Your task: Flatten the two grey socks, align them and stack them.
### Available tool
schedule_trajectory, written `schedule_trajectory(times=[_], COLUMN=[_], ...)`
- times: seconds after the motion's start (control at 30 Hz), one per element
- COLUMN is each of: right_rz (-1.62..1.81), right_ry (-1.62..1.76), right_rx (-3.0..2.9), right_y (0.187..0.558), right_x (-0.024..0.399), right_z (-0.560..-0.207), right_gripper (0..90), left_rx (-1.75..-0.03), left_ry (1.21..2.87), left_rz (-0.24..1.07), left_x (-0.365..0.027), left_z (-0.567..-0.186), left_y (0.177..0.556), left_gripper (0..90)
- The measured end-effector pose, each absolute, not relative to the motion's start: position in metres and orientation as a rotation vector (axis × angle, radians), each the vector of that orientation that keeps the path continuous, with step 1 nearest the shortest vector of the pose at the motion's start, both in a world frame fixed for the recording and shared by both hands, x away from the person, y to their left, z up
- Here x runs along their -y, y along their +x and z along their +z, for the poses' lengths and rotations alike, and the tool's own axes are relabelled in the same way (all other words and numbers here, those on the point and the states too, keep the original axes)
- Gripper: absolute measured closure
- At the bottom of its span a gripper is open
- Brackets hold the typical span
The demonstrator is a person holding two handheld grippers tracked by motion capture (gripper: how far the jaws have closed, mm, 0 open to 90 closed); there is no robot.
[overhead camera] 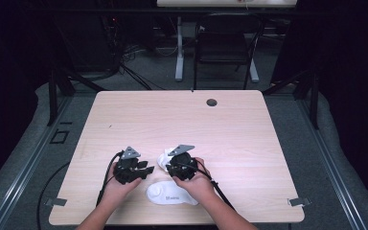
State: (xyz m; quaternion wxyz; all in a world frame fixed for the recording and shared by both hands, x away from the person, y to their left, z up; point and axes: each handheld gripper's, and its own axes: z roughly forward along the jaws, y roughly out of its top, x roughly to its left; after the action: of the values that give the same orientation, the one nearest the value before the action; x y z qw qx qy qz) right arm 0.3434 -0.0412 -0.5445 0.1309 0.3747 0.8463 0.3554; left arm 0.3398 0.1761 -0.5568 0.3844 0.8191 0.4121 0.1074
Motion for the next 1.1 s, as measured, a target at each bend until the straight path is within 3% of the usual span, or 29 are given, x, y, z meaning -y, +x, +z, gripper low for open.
schedule_trajectory(times=[0.5,0.8,1.1], right_rz=[0.955,0.866,0.969], right_ry=[1.048,1.067,1.116], right_rx=[-2.462,-2.451,-2.414], right_y=[0.36,0.363,0.356], right_x=[0.008,0.007,0.015], right_z=[-0.555,-0.56,-0.55], right_gripper=[70.8,87.1,88.8], left_rx=[-1.102,-1.109,-1.099], left_ry=[2.037,2.03,2.037], left_rz=[0.277,0.278,0.273], left_x=[-0.2,-0.201,-0.195], left_z=[-0.557,-0.558,-0.558], left_y=[0.338,0.338,0.339], left_gripper=[60.3,60.0,59.3])
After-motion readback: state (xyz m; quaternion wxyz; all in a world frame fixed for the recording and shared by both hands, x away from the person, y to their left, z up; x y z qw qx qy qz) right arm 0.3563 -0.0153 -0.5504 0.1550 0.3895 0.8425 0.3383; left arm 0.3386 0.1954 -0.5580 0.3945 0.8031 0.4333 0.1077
